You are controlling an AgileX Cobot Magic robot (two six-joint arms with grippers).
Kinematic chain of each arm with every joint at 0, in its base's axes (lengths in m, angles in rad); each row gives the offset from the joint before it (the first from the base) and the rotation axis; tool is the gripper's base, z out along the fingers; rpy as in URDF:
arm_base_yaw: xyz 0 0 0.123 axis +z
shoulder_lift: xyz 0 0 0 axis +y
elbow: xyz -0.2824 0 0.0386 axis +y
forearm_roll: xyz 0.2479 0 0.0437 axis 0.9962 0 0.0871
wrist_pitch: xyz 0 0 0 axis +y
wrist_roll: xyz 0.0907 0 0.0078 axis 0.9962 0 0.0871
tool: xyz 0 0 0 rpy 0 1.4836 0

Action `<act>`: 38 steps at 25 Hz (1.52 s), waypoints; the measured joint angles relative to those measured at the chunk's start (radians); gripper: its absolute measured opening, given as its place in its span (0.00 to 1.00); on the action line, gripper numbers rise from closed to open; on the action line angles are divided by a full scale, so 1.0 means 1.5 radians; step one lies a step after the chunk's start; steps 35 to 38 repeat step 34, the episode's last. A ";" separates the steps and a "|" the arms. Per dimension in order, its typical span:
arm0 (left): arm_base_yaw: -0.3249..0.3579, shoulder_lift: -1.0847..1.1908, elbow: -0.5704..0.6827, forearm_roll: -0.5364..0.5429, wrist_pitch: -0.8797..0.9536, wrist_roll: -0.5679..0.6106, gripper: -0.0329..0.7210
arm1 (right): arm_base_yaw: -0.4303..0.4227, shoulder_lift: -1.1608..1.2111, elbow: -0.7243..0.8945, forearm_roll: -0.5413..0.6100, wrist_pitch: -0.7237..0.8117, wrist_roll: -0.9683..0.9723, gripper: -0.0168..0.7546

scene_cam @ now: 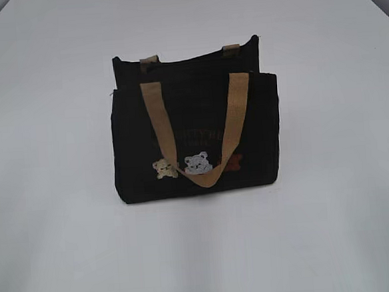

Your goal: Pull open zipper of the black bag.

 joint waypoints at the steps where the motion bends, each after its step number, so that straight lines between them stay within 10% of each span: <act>1: 0.000 -0.046 0.000 0.018 0.028 -0.015 0.36 | 0.000 -0.041 0.017 -0.002 0.000 0.000 0.67; 10: 0.006 -0.364 0.024 0.162 0.177 -0.078 0.36 | 0.000 -0.313 0.078 -0.024 -0.032 0.002 0.67; 38: 0.113 -0.371 0.025 0.166 0.180 -0.078 0.36 | -0.122 -0.398 0.079 -0.005 -0.035 0.003 0.63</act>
